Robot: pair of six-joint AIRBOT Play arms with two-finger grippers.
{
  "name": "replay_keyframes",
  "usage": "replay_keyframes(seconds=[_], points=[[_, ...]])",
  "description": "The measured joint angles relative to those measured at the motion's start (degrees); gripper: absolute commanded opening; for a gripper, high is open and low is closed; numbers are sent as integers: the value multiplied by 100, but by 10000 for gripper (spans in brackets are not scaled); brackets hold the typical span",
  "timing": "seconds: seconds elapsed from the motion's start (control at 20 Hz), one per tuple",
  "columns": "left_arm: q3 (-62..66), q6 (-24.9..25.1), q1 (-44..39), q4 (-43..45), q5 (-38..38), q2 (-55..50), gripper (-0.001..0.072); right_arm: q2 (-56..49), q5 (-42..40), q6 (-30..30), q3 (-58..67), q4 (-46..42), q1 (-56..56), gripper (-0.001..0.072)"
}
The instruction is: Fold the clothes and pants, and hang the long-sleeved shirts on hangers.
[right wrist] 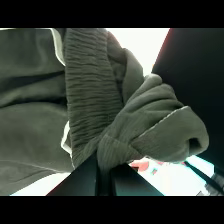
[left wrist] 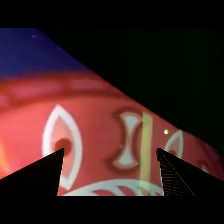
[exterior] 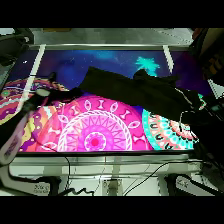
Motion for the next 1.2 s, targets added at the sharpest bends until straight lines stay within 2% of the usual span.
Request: replay_keyframes(seconds=[0.05,0.1,0.25,0.3,0.35,0.55,0.7,0.85,1.05,1.15,1.2], points=[[267,-162,-186,-50,98,-299,647,22,-42,-46,0,-2,0,36],[496,-302,-326,-98,160,-560,512,46,-101,-96,-2,-4,2,36],[1082,-691,-601,-149,389,-1139,487,114,-269,-251,4,-2,2,36],[1211,-817,-651,-149,476,-1257,426,136,-326,-293,7,-2,0,36],[1307,-898,-699,-146,540,-1351,408,160,-378,-337,7,4,2,36],[1504,-1121,-911,-72,525,-1534,404,216,-603,-435,7,46,2,36],[1550,-1255,-1137,490,166,-1561,405,229,-675,-466,7,61,2,36],[1574,-1851,-1346,1228,-20,-1567,426,236,-717,-485,7,68,0,36],[1585,-2514,-1624,1714,160,-1646,425,236,-730,-498,7,94,2,36],[1587,-2846,-1755,1825,409,-1727,364,236,-734,-498,7,109,2,36],[1589,-2981,-1810,1849,542,-1766,361,243,-734,-498,7,114,2,36]])
